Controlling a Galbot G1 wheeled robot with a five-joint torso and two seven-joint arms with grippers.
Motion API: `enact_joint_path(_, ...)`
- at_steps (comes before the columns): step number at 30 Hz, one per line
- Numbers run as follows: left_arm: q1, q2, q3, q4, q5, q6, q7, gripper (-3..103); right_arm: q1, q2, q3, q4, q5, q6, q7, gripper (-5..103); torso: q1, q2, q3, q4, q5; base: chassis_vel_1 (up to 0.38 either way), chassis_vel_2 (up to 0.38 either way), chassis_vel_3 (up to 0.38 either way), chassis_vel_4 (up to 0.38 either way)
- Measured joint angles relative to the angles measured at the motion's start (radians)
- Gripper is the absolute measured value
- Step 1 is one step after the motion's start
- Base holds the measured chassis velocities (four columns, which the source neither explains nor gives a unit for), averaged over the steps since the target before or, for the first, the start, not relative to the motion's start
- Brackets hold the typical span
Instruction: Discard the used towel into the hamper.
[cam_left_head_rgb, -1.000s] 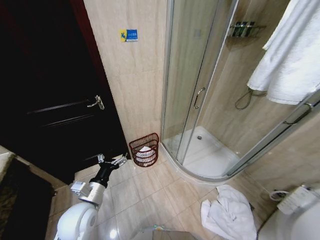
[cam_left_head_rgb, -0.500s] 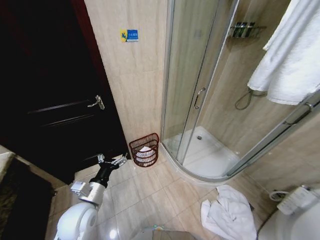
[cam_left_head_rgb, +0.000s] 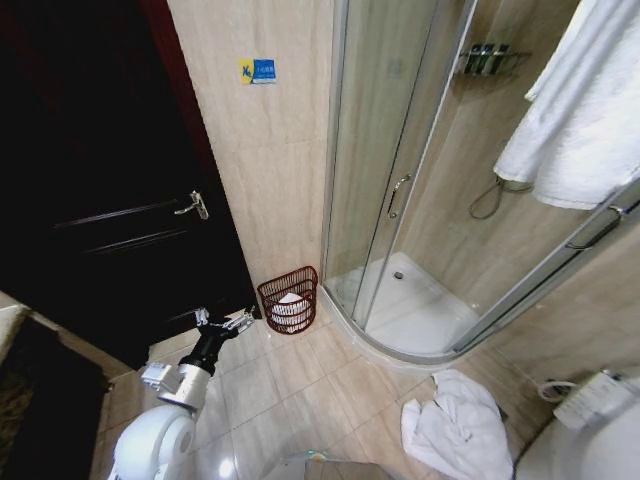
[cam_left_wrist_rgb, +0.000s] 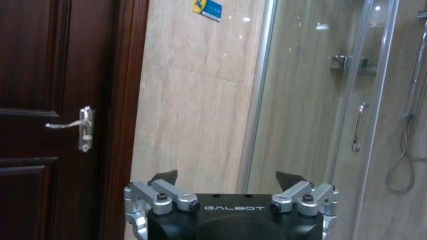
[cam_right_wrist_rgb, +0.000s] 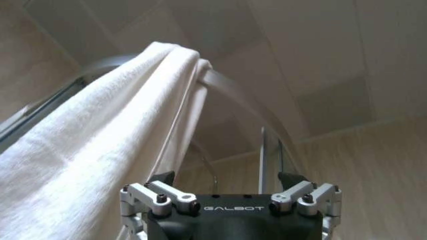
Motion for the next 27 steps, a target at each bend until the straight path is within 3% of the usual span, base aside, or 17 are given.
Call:
enact_joint_path(2, 0.0, 0.0, 0.0, 0.0, 0.0, 0.0, 0.0, 99, 0.054, 0.082, -0.065, 0.0, -0.03, 0.033, -0.002, 100, 0.0, 0.0, 0.0, 0.0, 0.0006, 0.0, 0.0, 0.0, 0.0)
enact_joint_path(8, 0.0, 0.0, 0.0, 0.0, 0.0, 0.0, 0.0, 99, 0.179, 0.187, -0.207, -0.036, -0.073, 0.093, -0.013, 100, 0.0, 0.0, 0.0, -0.0007, -0.0004, 0.0, 0.0, 0.0, 0.0)
enact_joint_path(12, 0.0, 0.0, 0.0, 0.0, 0.0, 0.0, 0.0, 99, 0.356, 0.26, -0.363, -0.057, -0.093, 0.102, -0.004, 100, 0.0, 0.0, 0.0, 0.0002, -0.0001, 0.0, 0.0, 0.0, 0.0)
enact_joint_path(27, 0.0, 0.0, 0.0, 0.0, 0.0, 0.0, 0.0, 99, 0.803, 0.294, -0.662, -0.119, -0.135, -0.036, 0.057, 100, 0.0, 0.0, 0.0, -0.0006, 0.0, 0.0, 0.0, 0.0, 0.0)
